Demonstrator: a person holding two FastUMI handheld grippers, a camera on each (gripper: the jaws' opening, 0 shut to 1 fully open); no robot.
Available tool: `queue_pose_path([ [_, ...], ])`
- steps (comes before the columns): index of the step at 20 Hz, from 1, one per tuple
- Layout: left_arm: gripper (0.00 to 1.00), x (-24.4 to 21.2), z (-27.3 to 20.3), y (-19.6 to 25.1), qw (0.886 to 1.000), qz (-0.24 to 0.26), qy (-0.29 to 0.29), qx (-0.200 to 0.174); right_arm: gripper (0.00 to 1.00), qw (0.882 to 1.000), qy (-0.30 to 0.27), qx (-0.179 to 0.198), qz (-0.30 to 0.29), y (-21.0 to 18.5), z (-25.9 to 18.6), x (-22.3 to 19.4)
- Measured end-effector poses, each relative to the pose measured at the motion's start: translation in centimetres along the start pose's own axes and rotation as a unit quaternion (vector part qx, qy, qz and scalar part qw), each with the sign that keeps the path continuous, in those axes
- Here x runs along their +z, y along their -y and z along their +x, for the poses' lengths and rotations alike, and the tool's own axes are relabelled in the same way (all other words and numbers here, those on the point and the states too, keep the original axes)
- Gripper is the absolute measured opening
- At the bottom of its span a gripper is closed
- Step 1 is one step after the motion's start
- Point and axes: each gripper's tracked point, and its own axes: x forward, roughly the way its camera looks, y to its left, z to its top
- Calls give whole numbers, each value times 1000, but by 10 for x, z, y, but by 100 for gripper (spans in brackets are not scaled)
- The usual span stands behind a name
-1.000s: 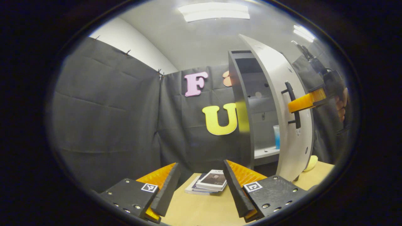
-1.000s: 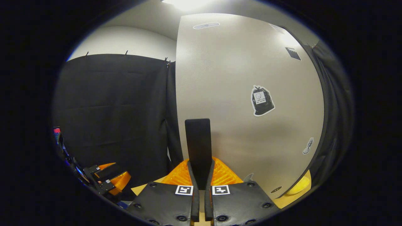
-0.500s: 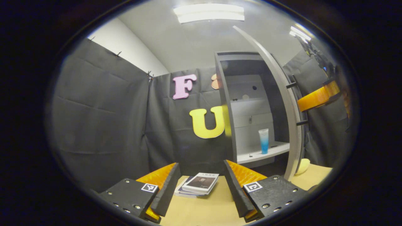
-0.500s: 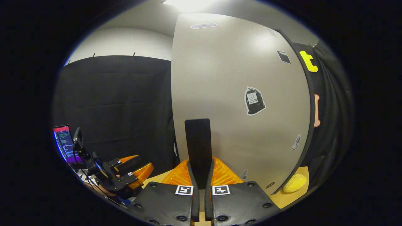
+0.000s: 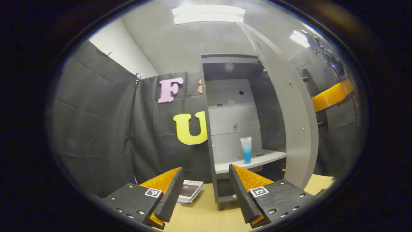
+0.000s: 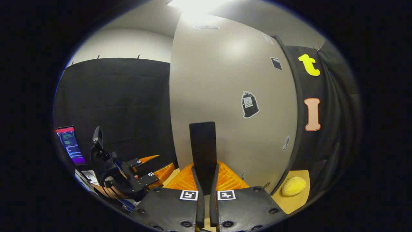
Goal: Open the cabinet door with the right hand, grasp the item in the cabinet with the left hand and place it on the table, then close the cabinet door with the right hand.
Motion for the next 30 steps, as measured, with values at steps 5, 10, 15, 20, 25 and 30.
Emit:
queue_pose_path([
  [5, 83, 4, 2, 31, 1000, -7, 4, -22, 5, 1000, 0, -24, -8, 6, -15, 3],
  [10, 83, 10, 1, 55, 999, -8, 11, -40, 5, 998, 5, -56, 7, 21, -39, 3],
  [15, 83, 11, 1, 78, 998, -11, 10, -57, 7, 994, 10, -112, 6, 46, -64, 2],
  [20, 83, 10, -1, 94, 997, -7, 9, -70, 10, 986, 15, -167, 1, 75, -82, 1],
  [25, 83, 10, 0, 99, 997, -1, 10, -73, 10, 971, 25, -236, -8, 111, -100, 1],
  [30, 83, 11, 21, 108, 997, -1, 9, -72, 5, 965, 35, -259, 9, 110, -115, -6],
])
